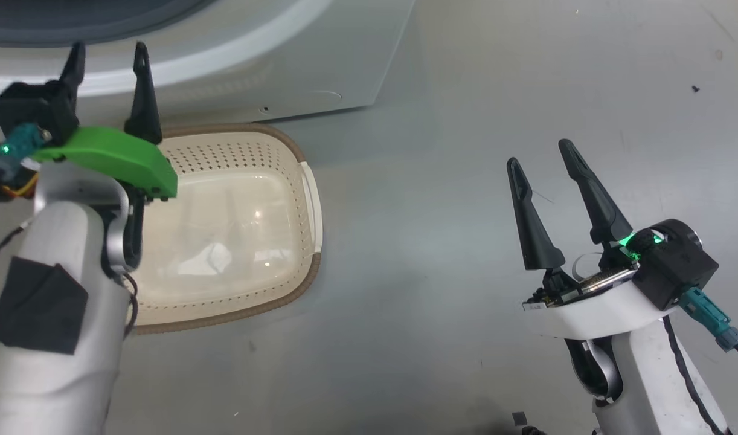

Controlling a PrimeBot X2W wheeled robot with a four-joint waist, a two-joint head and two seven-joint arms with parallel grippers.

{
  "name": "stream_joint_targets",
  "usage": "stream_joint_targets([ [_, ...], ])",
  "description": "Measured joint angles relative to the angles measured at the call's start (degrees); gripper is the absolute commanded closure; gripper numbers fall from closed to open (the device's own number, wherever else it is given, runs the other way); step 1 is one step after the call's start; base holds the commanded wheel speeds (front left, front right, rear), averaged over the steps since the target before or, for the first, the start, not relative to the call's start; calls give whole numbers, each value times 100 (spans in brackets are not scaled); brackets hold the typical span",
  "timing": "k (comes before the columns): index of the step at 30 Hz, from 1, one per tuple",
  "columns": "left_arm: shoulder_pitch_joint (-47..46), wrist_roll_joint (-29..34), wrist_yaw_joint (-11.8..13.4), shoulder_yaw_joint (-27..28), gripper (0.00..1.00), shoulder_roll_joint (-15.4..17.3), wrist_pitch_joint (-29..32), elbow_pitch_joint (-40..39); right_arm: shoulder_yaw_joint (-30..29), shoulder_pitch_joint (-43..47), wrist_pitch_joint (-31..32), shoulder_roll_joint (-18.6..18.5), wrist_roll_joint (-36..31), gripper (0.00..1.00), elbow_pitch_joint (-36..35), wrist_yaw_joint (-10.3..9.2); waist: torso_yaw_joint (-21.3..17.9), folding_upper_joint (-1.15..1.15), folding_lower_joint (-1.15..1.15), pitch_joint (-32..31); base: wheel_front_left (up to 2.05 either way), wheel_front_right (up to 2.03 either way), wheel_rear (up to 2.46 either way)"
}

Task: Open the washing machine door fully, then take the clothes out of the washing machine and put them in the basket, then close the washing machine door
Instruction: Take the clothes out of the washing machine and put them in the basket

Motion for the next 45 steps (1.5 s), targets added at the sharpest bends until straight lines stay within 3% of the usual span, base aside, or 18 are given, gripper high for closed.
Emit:
stream_joint_targets([
  [8,-1132,-26,-120,169,0,446,749,415,107,-460,0,0,307,0,13,0,-343,0,0,605,0,0,0],
  [29,-3062,221,-264,300,0,1545,2192,982,457,-776,-1,4,850,0,111,0,-1054,0,0,1122,0,0,0],
  [39,-3557,427,-263,230,0,1882,2944,1362,566,-891,-1,5,1026,0,130,0,-1309,0,0,1310,0,0,0],
  [45,-3710,492,-258,147,0,1893,3262,1540,558,-901,-1,7,1055,0,147,0,-1381,0,0,1366,0,0,0],
])
